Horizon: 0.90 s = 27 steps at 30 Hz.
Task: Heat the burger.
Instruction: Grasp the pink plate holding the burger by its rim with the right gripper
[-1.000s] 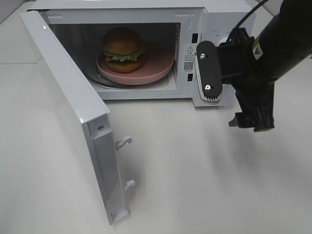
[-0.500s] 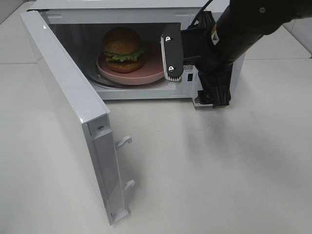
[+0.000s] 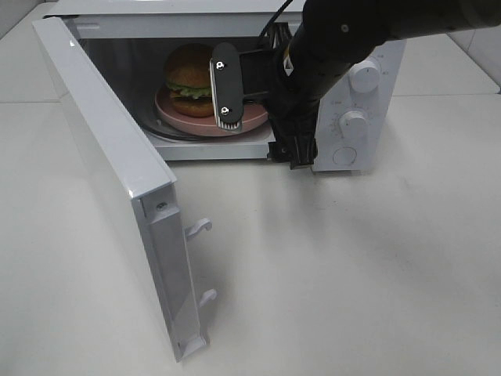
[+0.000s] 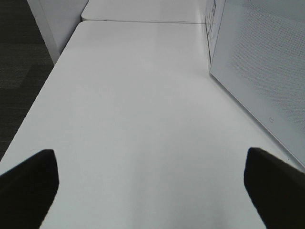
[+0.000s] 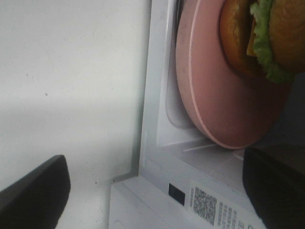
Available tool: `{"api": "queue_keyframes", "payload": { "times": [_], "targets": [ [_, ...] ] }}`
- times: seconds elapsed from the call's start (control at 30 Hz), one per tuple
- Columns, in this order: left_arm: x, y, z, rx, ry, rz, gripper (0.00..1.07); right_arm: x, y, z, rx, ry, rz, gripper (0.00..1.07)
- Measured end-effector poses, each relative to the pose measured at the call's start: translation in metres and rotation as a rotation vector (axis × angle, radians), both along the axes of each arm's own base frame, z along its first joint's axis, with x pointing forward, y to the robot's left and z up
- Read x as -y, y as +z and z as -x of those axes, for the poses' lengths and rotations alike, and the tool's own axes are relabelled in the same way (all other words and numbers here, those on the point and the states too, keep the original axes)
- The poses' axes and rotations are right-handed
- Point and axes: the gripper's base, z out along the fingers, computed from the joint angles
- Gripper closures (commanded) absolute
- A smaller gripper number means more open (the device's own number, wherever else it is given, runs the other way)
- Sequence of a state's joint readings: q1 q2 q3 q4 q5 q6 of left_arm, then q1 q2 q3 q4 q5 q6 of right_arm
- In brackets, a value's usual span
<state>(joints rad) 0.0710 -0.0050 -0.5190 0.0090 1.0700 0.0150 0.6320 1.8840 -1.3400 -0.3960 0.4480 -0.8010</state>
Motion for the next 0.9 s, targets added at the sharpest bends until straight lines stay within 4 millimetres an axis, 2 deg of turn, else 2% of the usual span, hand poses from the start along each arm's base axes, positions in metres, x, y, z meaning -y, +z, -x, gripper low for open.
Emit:
{"api": "queue_keyframes", "payload": {
  "times": [0.13, 0.4, 0.9],
  "targets": [
    [0.0, 0.0, 0.0, 0.0, 0.0, 0.0, 0.09, -0.014, -0.008, -0.007, 0.003, 0.018, -0.008, 0.14],
    [0.0, 0.0, 0.0, 0.0, 0.0, 0.0, 0.09, -0.031, -0.024, -0.025, -0.001, 0.023, -0.011, 0.15],
    [0.0, 0.0, 0.0, 0.0, 0.0, 0.0, 0.09, -0.051, -0.048, -0.049, -0.013, 0.01, -0.031, 0.18]
  ]
}}
